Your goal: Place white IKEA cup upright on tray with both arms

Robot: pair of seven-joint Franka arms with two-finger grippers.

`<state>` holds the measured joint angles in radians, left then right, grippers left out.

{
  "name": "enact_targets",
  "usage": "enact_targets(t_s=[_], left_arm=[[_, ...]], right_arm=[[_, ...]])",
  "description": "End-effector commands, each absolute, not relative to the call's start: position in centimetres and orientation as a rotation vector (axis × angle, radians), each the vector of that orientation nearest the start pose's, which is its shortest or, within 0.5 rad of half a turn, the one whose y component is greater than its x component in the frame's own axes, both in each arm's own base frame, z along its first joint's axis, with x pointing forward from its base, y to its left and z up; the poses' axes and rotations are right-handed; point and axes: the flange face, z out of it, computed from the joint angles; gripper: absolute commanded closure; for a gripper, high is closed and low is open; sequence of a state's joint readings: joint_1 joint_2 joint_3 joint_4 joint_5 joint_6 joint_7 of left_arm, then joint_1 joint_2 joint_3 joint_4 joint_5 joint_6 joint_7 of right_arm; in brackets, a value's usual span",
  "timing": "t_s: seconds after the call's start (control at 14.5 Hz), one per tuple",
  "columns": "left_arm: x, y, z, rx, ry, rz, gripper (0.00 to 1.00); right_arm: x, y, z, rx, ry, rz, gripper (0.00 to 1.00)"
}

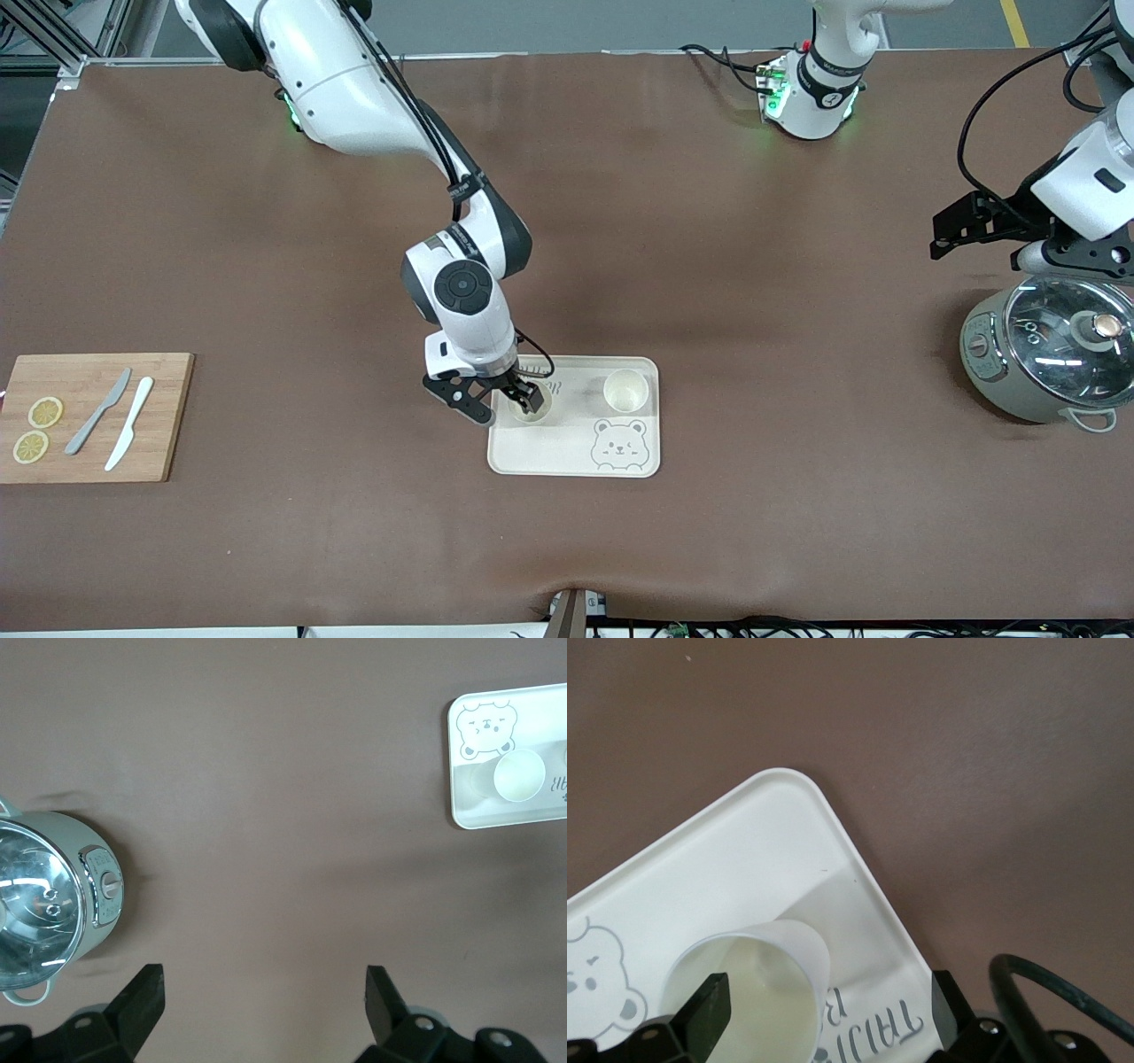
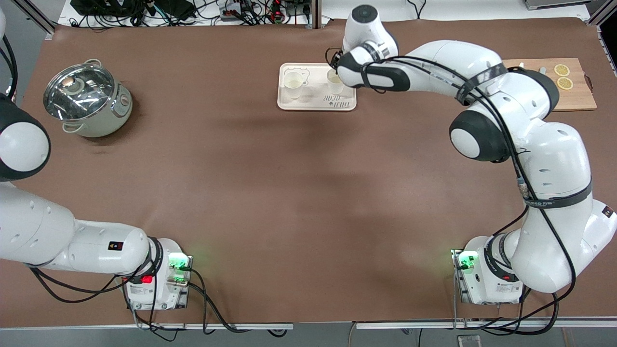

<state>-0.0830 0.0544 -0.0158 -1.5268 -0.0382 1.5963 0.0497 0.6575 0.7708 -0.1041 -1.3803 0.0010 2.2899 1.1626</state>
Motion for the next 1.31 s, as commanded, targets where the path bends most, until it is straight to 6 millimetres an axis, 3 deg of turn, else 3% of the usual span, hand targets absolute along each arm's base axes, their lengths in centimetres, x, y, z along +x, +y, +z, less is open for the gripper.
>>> enact_targets(t_s=[0.0,0.21,0.48,0.69,0.9,1.03,1.24], left_arm=[[56.3,-6.0,62.5,-3.186,0.21,-0.034,0.0],[56.3,-5.8,62.8,-3.189,0.208,-0.044,0.0],[56.2,-5.4,62.9,-3.188,0.217,-0.045,0.0],[56.3,-5.1,62.8,-3.182,0.22,-0.043,0.0],[56.4,-4.8,62.7,-3.133,0.238,-0.048,0.0],[56.5,-4.9,62.9,-3.12,0.259,-0.062,0.0],[56.5,-4.8,62.9,-3.085,0.293,-0.064,0.0]], right_arm=[[61.9,39.4,33.8,-2.98,0.843,-0.18,0.0],[59.7,37.9,41.9,-2.975,0.868,-0.065,0.0],[55.7,32.9,51.1,-2.943,0.839,0.056,0.0],[52.2,29.1,54.3,-2.951,0.76,0.066,0.0],[50.1,23.3,55.9,-2.974,0.622,0.071,0.0],[50.6,18.3,57.0,-3.009,0.539,0.107,0.0],[51.2,7.5,58.9,-3.03,0.362,0.117,0.0]])
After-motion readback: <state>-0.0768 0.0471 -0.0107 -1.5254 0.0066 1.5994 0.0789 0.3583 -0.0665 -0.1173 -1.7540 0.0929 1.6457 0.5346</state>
